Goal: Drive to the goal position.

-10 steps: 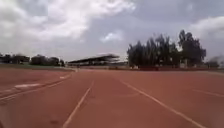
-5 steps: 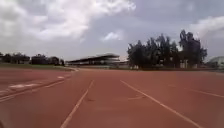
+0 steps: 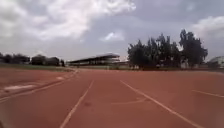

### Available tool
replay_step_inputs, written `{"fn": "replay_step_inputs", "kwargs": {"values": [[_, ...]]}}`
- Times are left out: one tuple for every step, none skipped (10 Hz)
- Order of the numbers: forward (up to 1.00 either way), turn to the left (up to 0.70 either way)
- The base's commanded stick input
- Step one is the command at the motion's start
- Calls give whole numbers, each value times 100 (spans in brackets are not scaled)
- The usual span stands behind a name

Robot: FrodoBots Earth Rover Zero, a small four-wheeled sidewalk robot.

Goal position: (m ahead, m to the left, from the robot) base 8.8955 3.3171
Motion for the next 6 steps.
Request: {"fn": "replay_step_inputs", "kwargs": {"values": [[45, 0], [45, 0], [45, 0], [45, 0], [45, 0], [45, 0]]}}
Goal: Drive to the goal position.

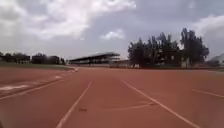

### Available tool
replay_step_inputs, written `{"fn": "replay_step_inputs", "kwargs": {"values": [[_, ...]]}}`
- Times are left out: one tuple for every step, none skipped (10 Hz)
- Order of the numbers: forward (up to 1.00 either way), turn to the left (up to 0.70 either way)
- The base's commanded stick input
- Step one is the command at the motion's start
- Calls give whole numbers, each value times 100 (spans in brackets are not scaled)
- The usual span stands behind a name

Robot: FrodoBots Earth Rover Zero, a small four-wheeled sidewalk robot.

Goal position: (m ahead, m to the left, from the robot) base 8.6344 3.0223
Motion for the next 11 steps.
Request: {"fn": "replay_step_inputs", "kwargs": {"values": [[45, 0], [45, 0], [45, 0], [45, 0], [45, 0], [45, 0], [45, 0], [45, 0], [45, 0], [45, 0], [45, 0]]}}
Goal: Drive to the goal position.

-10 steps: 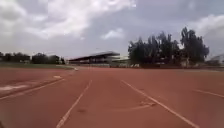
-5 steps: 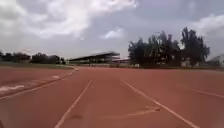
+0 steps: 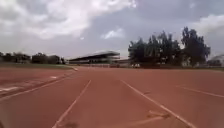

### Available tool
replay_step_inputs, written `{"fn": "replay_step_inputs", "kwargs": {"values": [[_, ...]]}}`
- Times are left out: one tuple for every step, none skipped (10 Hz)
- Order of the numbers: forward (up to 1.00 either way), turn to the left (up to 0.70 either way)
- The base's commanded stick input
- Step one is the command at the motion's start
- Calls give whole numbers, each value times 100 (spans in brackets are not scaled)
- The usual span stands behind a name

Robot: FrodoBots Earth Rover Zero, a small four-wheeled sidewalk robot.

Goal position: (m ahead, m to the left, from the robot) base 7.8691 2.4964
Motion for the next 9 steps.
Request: {"fn": "replay_step_inputs", "kwargs": {"values": [[45, 0], [45, 0], [45, 0], [45, 0], [45, 0], [45, 0], [45, 0], [45, 0], [45, 0]]}}
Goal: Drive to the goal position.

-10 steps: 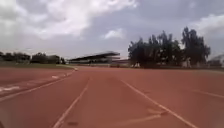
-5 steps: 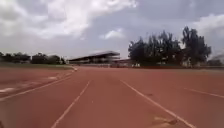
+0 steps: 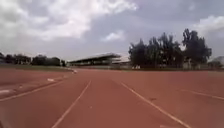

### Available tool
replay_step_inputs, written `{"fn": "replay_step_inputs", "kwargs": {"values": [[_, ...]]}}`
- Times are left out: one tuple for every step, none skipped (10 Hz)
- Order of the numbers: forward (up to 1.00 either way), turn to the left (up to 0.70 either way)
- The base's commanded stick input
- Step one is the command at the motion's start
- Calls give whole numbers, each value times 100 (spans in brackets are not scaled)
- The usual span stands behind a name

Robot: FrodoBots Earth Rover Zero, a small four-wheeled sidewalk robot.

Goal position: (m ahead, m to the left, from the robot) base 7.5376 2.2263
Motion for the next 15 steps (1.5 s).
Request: {"fn": "replay_step_inputs", "kwargs": {"values": [[45, 0], [45, 0], [45, 0], [45, 0], [45, 0], [45, 0], [45, 0], [45, 0], [45, 0], [45, 0], [45, 0], [45, 0], [45, 0], [45, 0], [45, 0]]}}
